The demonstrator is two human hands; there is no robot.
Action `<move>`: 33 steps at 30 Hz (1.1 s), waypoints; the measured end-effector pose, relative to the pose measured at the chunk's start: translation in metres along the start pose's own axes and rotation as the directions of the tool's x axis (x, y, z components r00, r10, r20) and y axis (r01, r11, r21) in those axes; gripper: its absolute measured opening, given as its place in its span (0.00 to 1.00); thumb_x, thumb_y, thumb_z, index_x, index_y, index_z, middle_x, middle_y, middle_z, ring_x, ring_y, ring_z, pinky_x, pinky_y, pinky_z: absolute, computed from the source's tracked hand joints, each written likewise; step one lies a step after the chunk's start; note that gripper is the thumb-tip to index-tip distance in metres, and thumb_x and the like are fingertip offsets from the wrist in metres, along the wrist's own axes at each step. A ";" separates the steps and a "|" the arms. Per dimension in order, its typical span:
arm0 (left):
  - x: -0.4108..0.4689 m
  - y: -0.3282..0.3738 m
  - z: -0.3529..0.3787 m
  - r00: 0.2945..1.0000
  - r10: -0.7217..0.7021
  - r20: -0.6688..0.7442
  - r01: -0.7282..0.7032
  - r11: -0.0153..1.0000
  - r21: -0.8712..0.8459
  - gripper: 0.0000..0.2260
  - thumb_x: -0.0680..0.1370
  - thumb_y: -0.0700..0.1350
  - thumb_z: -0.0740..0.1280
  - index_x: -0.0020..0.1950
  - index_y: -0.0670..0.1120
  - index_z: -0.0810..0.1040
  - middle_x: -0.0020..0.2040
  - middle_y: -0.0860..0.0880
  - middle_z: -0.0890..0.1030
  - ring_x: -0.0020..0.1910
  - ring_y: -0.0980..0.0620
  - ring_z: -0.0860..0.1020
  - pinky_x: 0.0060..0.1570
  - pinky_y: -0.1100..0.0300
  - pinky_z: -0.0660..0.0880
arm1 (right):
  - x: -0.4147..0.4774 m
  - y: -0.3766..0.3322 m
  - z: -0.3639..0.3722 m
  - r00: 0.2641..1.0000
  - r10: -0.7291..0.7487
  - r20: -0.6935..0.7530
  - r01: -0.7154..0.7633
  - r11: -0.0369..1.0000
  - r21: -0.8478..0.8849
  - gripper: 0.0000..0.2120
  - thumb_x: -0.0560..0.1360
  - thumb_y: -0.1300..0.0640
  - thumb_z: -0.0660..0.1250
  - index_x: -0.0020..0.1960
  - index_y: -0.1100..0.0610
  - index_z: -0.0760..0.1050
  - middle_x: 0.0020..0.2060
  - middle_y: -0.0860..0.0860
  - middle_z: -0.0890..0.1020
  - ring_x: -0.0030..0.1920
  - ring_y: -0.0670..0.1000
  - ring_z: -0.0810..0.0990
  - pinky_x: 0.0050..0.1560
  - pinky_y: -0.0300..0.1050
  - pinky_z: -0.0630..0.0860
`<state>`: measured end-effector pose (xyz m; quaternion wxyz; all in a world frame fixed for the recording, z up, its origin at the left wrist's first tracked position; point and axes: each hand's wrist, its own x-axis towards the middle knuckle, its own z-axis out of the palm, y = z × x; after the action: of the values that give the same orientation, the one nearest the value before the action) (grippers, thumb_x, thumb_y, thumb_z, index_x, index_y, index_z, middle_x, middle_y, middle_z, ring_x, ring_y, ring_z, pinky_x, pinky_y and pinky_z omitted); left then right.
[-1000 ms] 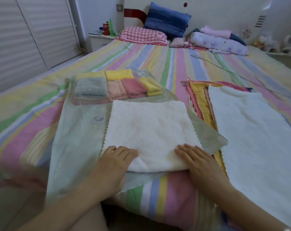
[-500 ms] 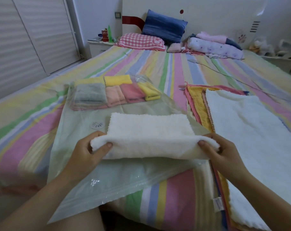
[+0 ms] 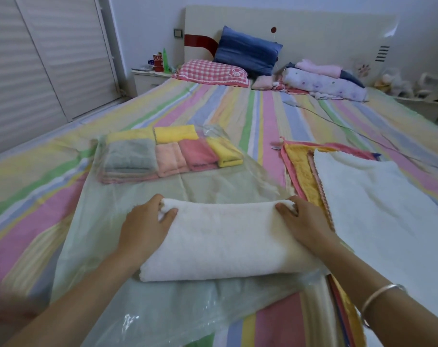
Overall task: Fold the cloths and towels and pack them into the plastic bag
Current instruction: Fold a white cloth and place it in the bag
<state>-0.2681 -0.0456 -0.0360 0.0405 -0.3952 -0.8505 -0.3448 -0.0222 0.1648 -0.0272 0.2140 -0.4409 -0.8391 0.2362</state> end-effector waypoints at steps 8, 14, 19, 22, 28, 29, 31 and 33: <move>0.009 0.005 0.012 0.989 -0.103 0.104 0.065 0.945 0.320 0.17 0.78 0.55 0.64 0.62 0.47 0.70 0.57 0.47 0.79 0.54 0.43 0.78 0.45 0.52 0.72 | 0.008 0.002 0.016 0.993 0.111 0.032 -0.106 0.985 -0.132 0.14 0.79 0.43 0.60 0.54 0.53 0.74 0.47 0.51 0.81 0.44 0.52 0.75 0.43 0.46 0.68; -0.010 0.052 0.031 0.918 0.377 0.124 -0.392 0.911 0.130 0.22 0.77 0.53 0.59 0.70 0.47 0.72 0.72 0.48 0.70 0.70 0.48 0.68 0.71 0.51 0.62 | -0.015 -0.003 -0.004 0.958 0.286 0.015 -0.268 0.916 -0.298 0.27 0.77 0.34 0.53 0.65 0.53 0.66 0.58 0.53 0.79 0.55 0.57 0.78 0.50 0.50 0.71; -0.025 0.072 0.063 0.794 0.343 0.503 -0.490 0.850 0.194 0.40 0.71 0.66 0.34 0.80 0.50 0.46 0.80 0.51 0.44 0.78 0.55 0.41 0.76 0.50 0.38 | -0.024 0.002 -0.009 0.867 0.440 0.234 -0.394 0.892 -0.220 0.36 0.73 0.30 0.56 0.65 0.58 0.70 0.53 0.53 0.80 0.49 0.55 0.80 0.41 0.46 0.77; -0.032 0.059 0.078 0.787 0.309 0.534 -0.506 0.819 0.272 0.40 0.71 0.67 0.33 0.80 0.49 0.41 0.80 0.50 0.40 0.78 0.54 0.38 0.76 0.48 0.38 | -0.029 0.002 -0.014 0.799 0.459 0.390 -0.532 0.840 0.102 0.28 0.71 0.36 0.67 0.60 0.58 0.74 0.47 0.52 0.81 0.46 0.53 0.81 0.40 0.47 0.80; -0.043 0.061 0.081 0.808 0.322 0.493 -0.509 0.803 0.310 0.39 0.72 0.64 0.33 0.80 0.48 0.43 0.80 0.48 0.44 0.78 0.51 0.41 0.75 0.47 0.39 | -0.034 -0.049 -0.024 0.853 0.285 0.436 -0.482 0.750 0.453 0.24 0.71 0.53 0.73 0.65 0.56 0.72 0.53 0.53 0.80 0.49 0.54 0.81 0.44 0.47 0.82; -0.041 0.062 0.079 0.806 0.346 0.480 -0.504 0.827 0.249 0.39 0.71 0.63 0.34 0.80 0.47 0.46 0.80 0.49 0.47 0.78 0.52 0.44 0.76 0.49 0.40 | -0.034 -0.066 -0.023 0.864 0.248 0.439 -0.461 0.742 0.487 0.26 0.72 0.55 0.73 0.67 0.55 0.69 0.54 0.53 0.79 0.48 0.53 0.81 0.41 0.46 0.81; -0.036 0.061 0.066 0.860 0.333 0.385 -0.334 0.940 -0.067 0.37 0.72 0.60 0.40 0.77 0.47 0.59 0.75 0.52 0.63 0.74 0.55 0.60 0.74 0.59 0.51 | -0.036 -0.099 -0.013 0.888 0.184 0.421 -0.400 0.761 0.512 0.29 0.72 0.56 0.73 0.69 0.53 0.65 0.54 0.53 0.77 0.47 0.52 0.80 0.42 0.47 0.81; -0.032 0.053 0.046 0.963 0.168 0.210 -0.062 0.898 -0.435 0.22 0.76 0.52 0.53 0.65 0.48 0.75 0.61 0.55 0.78 0.59 0.58 0.76 0.62 0.62 0.68 | -0.038 -0.124 0.005 0.918 0.129 0.376 -0.299 0.848 0.437 0.31 0.71 0.53 0.73 0.70 0.51 0.63 0.54 0.53 0.77 0.48 0.53 0.81 0.45 0.49 0.80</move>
<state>-0.2000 -0.0142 -0.0522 -0.1299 -0.4836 -0.7285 -0.4675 -0.0842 0.0702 0.0360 0.1450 -0.4185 -0.7210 0.5329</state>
